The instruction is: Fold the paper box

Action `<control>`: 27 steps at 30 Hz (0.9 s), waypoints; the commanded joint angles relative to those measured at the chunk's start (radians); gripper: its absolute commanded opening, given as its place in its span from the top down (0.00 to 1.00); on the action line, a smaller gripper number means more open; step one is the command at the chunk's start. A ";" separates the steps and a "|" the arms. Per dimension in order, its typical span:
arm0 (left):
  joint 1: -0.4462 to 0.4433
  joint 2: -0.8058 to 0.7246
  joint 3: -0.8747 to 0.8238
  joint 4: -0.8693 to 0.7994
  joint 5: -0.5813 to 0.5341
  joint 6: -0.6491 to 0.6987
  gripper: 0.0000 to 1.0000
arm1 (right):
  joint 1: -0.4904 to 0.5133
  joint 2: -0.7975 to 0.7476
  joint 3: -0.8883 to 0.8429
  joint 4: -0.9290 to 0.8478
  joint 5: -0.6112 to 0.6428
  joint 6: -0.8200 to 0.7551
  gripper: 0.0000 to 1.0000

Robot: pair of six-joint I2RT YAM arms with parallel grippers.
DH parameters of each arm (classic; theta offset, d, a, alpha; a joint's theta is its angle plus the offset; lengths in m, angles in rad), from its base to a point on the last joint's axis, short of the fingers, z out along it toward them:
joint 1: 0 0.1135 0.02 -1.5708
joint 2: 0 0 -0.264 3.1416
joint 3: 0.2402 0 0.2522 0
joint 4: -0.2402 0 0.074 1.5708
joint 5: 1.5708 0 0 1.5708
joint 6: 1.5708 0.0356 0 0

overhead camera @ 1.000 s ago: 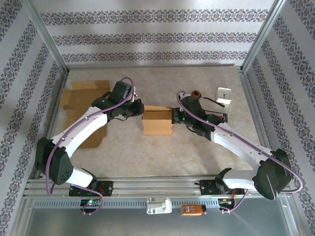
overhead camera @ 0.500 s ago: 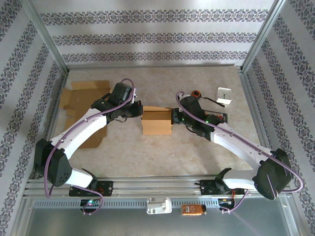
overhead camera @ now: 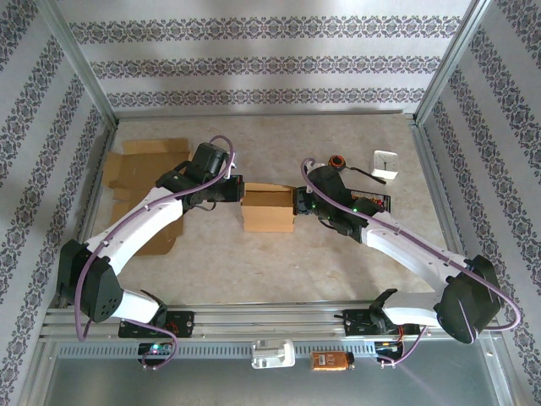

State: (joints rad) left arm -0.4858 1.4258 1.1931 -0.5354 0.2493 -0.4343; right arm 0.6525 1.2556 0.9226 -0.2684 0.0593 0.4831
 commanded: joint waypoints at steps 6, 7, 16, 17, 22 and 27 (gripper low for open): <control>-0.016 0.018 0.013 -0.188 -0.183 0.149 0.98 | 0.007 0.022 -0.028 -0.146 -0.001 -0.015 0.95; -0.016 0.020 0.011 -0.185 -0.178 0.149 0.98 | 0.007 0.023 -0.027 -0.146 -0.001 -0.016 0.95; -0.016 0.042 -0.030 -0.079 -0.034 0.035 0.98 | 0.007 0.027 -0.025 -0.149 -0.007 -0.011 0.95; -0.016 0.047 -0.028 -0.085 -0.037 0.031 0.98 | 0.007 0.027 -0.024 -0.149 -0.009 -0.010 0.95; -0.017 0.066 -0.026 -0.113 -0.014 0.013 0.98 | 0.009 0.028 -0.023 -0.148 -0.015 0.003 0.95; -0.019 0.055 -0.077 -0.117 0.011 -0.005 0.98 | 0.025 0.022 -0.036 -0.139 0.003 0.012 0.95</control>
State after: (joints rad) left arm -0.5064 1.4357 1.1904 -0.5301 0.2165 -0.4057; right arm 0.6579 1.2556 0.9226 -0.2695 0.0566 0.4763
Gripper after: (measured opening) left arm 0.040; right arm 0.058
